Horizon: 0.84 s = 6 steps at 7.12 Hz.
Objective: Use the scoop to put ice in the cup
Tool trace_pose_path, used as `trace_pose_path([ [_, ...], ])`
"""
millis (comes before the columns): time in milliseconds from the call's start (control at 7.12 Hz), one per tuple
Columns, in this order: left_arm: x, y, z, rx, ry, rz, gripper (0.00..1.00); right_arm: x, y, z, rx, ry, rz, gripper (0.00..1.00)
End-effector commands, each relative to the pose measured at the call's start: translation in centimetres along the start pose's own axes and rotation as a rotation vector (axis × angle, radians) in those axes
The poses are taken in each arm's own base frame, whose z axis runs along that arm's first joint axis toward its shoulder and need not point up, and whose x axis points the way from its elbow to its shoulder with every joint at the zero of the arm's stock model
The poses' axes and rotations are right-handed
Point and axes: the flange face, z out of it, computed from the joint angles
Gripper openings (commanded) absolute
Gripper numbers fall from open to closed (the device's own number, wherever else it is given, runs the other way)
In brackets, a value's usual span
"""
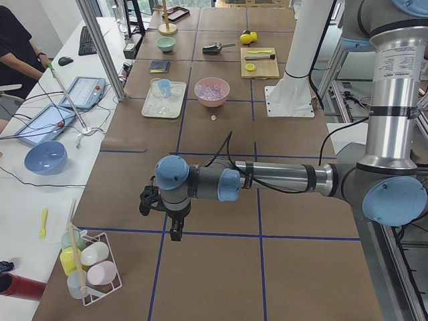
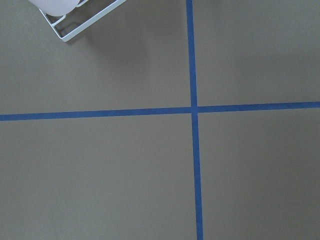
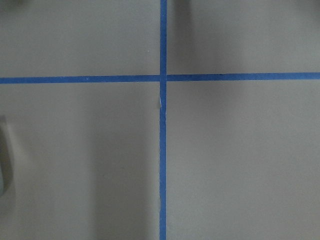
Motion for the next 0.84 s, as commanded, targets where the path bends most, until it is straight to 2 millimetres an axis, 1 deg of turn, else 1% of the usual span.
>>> trace_pose_path([
  [0,0.15,-0.2,-0.15,0.004,0.0,0.004,1.0,0.34,0.02,-0.37,0.008,0.002,0.007,1.0],
  [281,0.22,-0.21,-0.21,0.005,0.001,0.003,1.0,0.59,-0.05,-0.74,0.017,0.005,0.023,1.0],
  [562,0.31,-0.17,-0.32,0.007,0.0,0.005,1.0,0.0,-0.91,-1.35,0.033,0.005,0.074,1.0],
  [702,0.38,-0.18,-0.37,0.008,0.001,0.006,1.0,0.32,-0.98,-1.11,0.057,0.011,0.065,1.0],
])
